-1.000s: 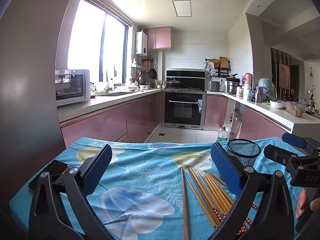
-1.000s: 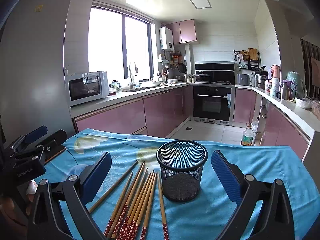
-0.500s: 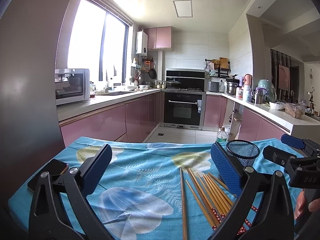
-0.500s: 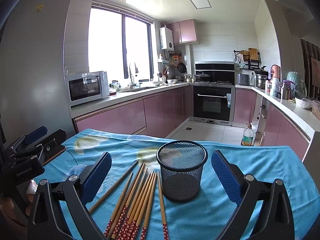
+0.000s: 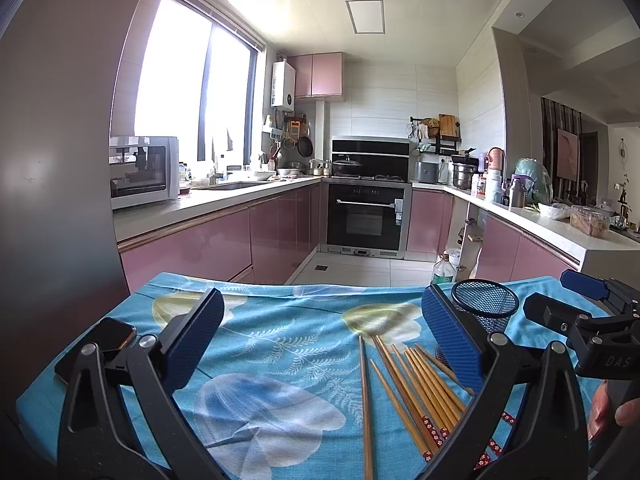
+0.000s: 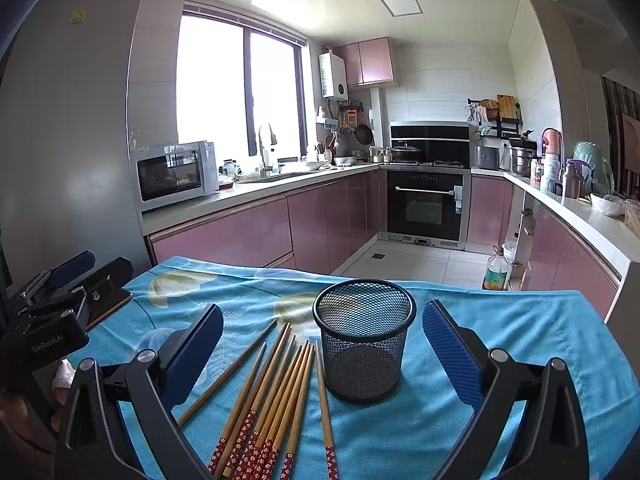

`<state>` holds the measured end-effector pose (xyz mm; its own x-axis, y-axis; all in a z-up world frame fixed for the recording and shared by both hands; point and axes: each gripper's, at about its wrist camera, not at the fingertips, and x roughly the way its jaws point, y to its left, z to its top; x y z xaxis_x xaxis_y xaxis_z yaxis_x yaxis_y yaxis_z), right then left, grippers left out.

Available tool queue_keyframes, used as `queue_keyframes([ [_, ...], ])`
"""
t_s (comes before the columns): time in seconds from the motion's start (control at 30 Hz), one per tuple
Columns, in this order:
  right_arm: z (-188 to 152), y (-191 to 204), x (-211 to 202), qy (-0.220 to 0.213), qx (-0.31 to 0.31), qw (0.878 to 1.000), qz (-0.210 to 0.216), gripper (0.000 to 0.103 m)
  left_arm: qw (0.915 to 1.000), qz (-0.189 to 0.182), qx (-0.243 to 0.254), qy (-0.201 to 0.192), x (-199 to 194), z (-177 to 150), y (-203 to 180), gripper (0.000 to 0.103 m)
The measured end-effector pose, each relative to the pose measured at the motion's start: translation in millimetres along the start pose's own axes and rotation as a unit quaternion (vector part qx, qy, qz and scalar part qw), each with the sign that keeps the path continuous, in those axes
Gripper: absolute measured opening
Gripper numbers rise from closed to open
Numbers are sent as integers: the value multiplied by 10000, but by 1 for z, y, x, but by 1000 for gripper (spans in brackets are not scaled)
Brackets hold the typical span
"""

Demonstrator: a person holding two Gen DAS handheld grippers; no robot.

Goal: Organize utensils

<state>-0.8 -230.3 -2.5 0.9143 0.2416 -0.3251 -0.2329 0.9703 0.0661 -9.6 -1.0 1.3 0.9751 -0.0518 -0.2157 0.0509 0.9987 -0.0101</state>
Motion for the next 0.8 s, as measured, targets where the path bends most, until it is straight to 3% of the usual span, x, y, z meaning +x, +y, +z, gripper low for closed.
queue_keyframes([
  [0.8, 0, 0, 2, 26, 5, 10000, 21, 97, 10000, -11, 5, 20, 0, 0, -2, 97],
])
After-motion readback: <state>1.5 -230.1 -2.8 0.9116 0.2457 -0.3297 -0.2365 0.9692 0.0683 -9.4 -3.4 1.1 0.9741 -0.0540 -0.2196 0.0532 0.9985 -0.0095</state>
